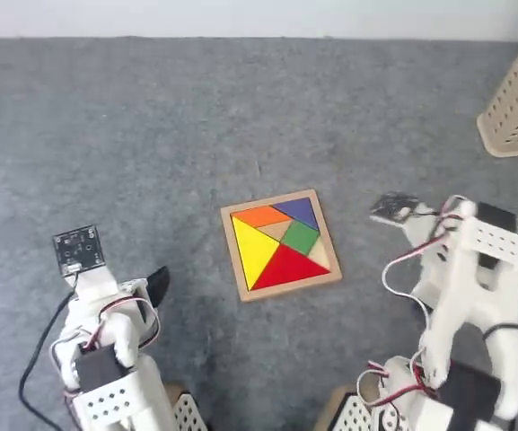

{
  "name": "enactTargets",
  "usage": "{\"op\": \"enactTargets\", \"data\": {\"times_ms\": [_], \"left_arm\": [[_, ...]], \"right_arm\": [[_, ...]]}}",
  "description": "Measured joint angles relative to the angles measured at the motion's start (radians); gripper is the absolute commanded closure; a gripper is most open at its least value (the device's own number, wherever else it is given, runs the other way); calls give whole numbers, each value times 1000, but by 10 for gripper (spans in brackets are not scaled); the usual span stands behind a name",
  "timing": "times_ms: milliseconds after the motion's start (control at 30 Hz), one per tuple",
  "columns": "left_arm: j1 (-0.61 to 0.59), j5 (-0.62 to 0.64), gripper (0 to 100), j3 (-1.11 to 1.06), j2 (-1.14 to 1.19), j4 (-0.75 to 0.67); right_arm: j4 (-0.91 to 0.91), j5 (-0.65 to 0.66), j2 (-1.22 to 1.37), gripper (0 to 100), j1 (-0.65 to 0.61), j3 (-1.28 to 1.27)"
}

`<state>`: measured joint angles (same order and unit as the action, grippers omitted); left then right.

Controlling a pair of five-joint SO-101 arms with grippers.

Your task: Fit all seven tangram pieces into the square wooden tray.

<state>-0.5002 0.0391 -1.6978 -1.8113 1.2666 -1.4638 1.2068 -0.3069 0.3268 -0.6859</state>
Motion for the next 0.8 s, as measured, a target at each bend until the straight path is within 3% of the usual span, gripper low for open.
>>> {"op": "enactTargets", "data": {"times_ms": [500,800], "left_arm": [[0,0,646,0,0,0],[0,0,646,0,0,0]], "right_arm": [[241,-41,-98,794,44,-236],[292,-41,127,796,44,-170]]}}
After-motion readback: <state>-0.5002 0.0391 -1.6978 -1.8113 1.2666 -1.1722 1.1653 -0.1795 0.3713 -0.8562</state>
